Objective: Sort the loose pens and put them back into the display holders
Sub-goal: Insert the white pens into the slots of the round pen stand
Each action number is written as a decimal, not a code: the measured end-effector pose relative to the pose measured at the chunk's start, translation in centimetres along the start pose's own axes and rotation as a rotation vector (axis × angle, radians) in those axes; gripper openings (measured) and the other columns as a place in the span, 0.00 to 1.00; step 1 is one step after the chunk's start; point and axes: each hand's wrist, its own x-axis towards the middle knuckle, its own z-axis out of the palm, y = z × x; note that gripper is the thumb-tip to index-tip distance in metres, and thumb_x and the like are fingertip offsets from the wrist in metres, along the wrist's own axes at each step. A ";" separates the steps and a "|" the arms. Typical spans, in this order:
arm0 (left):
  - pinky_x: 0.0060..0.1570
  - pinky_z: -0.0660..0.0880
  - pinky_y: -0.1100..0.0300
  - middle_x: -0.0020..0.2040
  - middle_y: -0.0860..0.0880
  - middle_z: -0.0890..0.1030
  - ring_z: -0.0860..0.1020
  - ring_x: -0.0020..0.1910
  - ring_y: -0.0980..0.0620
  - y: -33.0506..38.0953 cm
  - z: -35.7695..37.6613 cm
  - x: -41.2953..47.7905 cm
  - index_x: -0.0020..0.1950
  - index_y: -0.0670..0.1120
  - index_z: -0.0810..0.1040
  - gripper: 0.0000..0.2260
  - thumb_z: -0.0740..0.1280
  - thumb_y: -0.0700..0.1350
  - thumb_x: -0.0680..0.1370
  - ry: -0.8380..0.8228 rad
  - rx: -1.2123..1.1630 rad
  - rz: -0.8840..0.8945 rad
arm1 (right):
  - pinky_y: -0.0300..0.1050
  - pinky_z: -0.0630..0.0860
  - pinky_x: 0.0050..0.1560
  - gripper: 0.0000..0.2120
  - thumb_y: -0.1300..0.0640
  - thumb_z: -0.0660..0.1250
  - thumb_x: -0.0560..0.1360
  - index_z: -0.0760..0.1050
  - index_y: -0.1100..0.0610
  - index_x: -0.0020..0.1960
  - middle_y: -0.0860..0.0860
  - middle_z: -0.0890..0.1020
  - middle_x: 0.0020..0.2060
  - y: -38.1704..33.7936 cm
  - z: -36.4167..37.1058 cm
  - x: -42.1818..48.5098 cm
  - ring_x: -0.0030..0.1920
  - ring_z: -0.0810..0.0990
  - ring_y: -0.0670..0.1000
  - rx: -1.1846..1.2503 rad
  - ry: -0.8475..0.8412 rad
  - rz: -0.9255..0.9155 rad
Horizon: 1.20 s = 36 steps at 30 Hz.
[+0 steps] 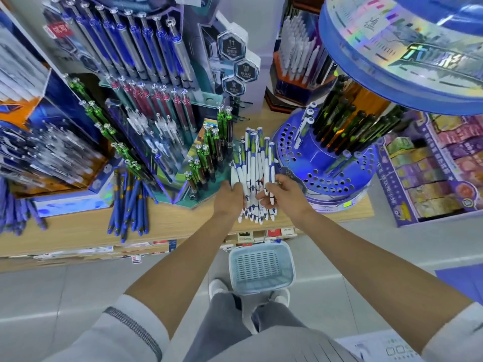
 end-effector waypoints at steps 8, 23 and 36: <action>0.56 0.70 0.52 0.64 0.39 0.74 0.74 0.62 0.41 0.6 0.2 0.3 0.69 0.36 0.66 0.26 0.61 0.55 0.80 0.101 0.357 0.022 | 0.44 0.79 0.39 0.04 0.62 0.59 0.82 0.69 0.63 0.53 0.56 0.84 0.40 0.7 -1.0 -0.6 0.32 0.79 0.51 -0.040 -0.088 -0.001; 0.33 0.70 0.59 0.35 0.45 0.72 0.72 0.27 0.53 -1.4 -0.9 -1.7 0.53 0.40 0.67 0.15 0.60 0.53 0.82 0.015 -0.091 0.113 | 0.41 0.81 0.38 0.04 0.60 0.60 0.81 0.69 0.61 0.52 0.53 0.85 0.41 1.1 -0.6 -1.0 0.32 0.81 0.49 0.045 -0.068 -0.066; 0.30 0.65 0.63 0.38 0.49 0.75 0.69 0.30 0.54 -1.9 -0.8 -2.5 0.59 0.40 0.70 0.10 0.59 0.45 0.83 -0.051 -0.403 0.069 | 0.47 0.75 0.51 0.11 0.54 0.63 0.80 0.69 0.58 0.42 0.54 0.79 0.41 1.0 0.6 0.1 0.45 0.78 0.51 -0.011 -0.071 -0.068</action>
